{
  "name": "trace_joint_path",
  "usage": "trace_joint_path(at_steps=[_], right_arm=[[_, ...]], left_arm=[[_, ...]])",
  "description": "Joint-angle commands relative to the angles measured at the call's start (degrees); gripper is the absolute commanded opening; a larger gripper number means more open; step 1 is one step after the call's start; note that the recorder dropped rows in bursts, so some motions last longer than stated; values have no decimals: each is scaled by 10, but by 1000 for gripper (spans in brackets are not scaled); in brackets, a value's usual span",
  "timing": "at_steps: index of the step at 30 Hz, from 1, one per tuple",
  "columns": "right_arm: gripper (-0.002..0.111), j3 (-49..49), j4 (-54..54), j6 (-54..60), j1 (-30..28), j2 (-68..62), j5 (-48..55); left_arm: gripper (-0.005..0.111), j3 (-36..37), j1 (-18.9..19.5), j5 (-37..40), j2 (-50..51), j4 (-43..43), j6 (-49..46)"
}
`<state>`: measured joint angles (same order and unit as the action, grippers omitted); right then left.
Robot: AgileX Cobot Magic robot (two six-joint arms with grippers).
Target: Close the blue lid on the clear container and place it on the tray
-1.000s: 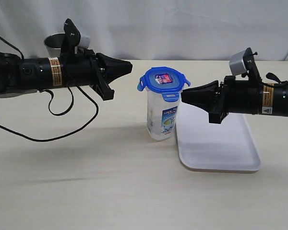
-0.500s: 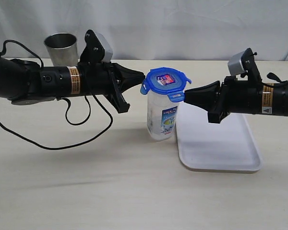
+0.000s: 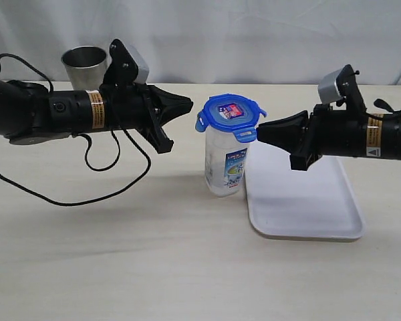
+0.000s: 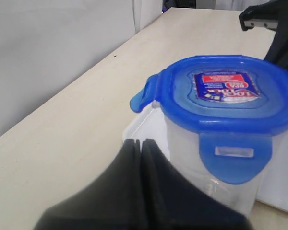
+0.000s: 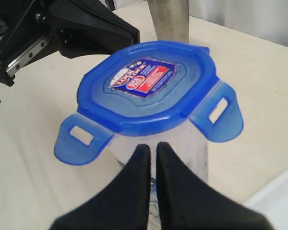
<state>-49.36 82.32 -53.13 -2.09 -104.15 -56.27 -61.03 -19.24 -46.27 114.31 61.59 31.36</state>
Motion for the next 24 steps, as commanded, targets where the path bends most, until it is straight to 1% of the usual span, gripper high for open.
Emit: trace_joint_path(at_steps=[1, 6, 9, 12, 15, 16, 19, 24], right_arm=[[4, 2, 24, -24, 0, 39, 31], [4, 2, 49, -68, 0, 88, 36], [4, 2, 32, -73, 2, 112, -9], [4, 2, -17, -73, 2, 116, -57], [4, 2, -55, -74, 20, 106, -7], [4, 2, -65, -71, 36, 101, 34], [4, 2, -76, -33, 69, 90, 90], [4, 1, -120, -10, 99, 90, 96]], left_arm=[[0, -4, 2, 6, 1, 2, 3], [0, -4, 2, 6, 1, 2, 3], [0, -4, 2, 6, 1, 2, 3], [0, -4, 2, 9, 1, 7, 3], [0, -4, 2, 19, 1, 26, 9], [0, -4, 2, 28, 1, 29, 17], [0, -3, 2, 55, 1, 35, 21], [0, 3, 2, 68, 1, 38, 19]])
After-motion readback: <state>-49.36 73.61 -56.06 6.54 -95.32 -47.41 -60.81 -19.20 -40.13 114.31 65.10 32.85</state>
